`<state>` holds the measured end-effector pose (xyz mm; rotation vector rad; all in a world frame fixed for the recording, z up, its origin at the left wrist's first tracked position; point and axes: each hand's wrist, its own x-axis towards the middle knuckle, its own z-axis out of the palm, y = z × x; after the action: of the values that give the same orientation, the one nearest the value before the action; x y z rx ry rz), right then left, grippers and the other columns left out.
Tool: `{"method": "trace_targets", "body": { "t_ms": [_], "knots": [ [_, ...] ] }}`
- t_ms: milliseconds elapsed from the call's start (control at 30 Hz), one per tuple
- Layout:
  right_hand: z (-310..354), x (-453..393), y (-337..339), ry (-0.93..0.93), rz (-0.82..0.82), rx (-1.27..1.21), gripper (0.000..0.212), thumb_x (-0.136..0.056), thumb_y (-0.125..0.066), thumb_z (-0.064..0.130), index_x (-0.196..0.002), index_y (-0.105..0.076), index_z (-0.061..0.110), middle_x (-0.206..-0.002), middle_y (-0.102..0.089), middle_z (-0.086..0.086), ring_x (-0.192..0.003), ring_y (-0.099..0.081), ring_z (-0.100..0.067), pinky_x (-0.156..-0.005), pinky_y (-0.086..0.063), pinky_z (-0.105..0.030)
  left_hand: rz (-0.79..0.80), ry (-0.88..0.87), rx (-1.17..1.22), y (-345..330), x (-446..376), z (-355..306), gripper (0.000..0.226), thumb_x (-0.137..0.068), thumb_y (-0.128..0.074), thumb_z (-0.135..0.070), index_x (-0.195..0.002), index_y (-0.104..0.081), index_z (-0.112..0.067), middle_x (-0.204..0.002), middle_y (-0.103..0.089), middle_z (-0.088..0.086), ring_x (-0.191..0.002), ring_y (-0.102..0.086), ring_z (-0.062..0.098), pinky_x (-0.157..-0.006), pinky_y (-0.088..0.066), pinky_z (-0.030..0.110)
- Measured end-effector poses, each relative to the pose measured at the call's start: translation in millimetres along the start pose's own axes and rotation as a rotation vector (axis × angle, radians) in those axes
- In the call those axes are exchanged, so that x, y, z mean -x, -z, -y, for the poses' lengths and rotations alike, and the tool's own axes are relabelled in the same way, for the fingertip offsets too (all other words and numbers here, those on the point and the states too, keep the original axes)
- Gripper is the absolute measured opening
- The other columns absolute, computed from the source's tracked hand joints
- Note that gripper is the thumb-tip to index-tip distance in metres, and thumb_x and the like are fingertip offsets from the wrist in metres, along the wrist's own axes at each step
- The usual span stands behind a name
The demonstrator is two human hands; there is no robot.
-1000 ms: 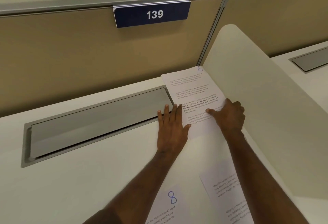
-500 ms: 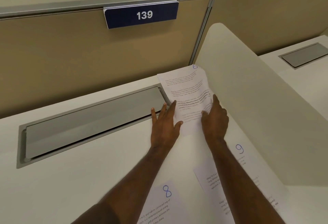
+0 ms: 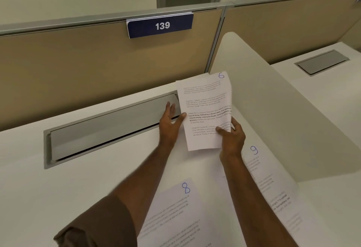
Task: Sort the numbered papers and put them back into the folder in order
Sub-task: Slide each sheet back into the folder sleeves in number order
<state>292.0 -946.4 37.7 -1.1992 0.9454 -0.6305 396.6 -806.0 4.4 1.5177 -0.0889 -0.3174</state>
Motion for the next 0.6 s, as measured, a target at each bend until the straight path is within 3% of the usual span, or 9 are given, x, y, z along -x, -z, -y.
{"method": "trace_targets", "body": {
  "t_ms": [133, 233, 300, 367, 467, 600],
  "knots": [
    [-0.1, 33.5, 6.9, -0.071, 0.062, -0.045, 0.066, -0.077, -0.072, -0.017, -0.132, -0.062, 0.018, -0.116, -0.073, -0.002, -0.101, -0.072, -0.021, -0.088, -0.06, -0.038, -0.072, 0.173, 0.203, 24.7, 26.1, -24.1, 0.06, -0.096, -0.068, -0.026, -0.148, -0.046, -0.007, -0.134, -0.064, 0.002, -0.116, -0.067, 0.023, -0.099, -0.055, 0.034],
    [3.9, 62.8, 5.4, -0.088, 0.14, -0.03, 0.065, -0.079, -0.073, -0.015, -0.131, -0.062, 0.021, -0.12, -0.073, -0.002, -0.104, -0.072, -0.021, -0.089, -0.06, -0.041, -0.058, 0.188, 0.232, 45.5, 54.5, -34.0, 0.025, -0.097, -0.067, -0.027, -0.117, -0.072, -0.014, -0.106, -0.077, 0.005, -0.094, -0.075, 0.026, -0.076, -0.062, 0.035],
    [7.1, 82.2, 6.5, -0.095, 0.196, -0.018, 0.065, -0.08, -0.073, -0.014, -0.134, -0.061, 0.021, -0.121, -0.073, -0.001, -0.106, -0.071, -0.021, -0.09, -0.06, -0.043, -0.073, 0.184, 0.188, 61.0, 72.3, -43.4, 0.013, -0.097, -0.067, -0.022, -0.104, -0.075, -0.015, -0.1, -0.078, 0.007, -0.089, -0.076, 0.026, -0.071, -0.062, 0.034],
    [11.7, 101.6, 9.8, -0.113, 0.277, -0.017, 0.063, -0.083, -0.073, -0.009, -0.137, -0.059, 0.021, -0.12, -0.074, 0.001, -0.109, -0.071, -0.02, -0.091, -0.059, -0.042, -0.093, 0.175, 0.139, 78.0, 89.2, -51.9, 0.012, -0.097, -0.066, -0.014, -0.105, -0.074, -0.011, -0.1, -0.078, 0.007, -0.084, -0.077, 0.022, -0.065, -0.061, 0.03],
    [17.4, 128.4, 12.4, -0.173, 0.393, 0.057, 0.049, -0.093, -0.07, 0.014, -0.139, -0.057, 0.025, -0.12, -0.073, 0.005, -0.111, -0.068, -0.016, -0.088, -0.056, -0.039, -0.137, 0.176, 0.093, 112.6, 116.2, -61.4, 0.014, -0.097, -0.064, -0.008, -0.109, -0.073, -0.007, -0.094, -0.077, 0.002, -0.078, -0.076, 0.016, -0.059, -0.06, 0.027],
    [27.4, 151.5, 14.0, -0.28, 0.427, 0.143, 0.042, -0.099, -0.062, 0.037, -0.136, -0.059, 0.017, -0.125, -0.069, -0.008, -0.11, -0.066, -0.028, -0.078, -0.052, -0.036, -0.194, 0.187, 0.087, 164.6, 151.9, -70.1, 0.013, -0.096, -0.066, -0.008, -0.106, -0.074, -0.011, -0.089, -0.079, -0.002, -0.08, -0.077, 0.019, -0.061, -0.062, 0.032]
  ]
}}
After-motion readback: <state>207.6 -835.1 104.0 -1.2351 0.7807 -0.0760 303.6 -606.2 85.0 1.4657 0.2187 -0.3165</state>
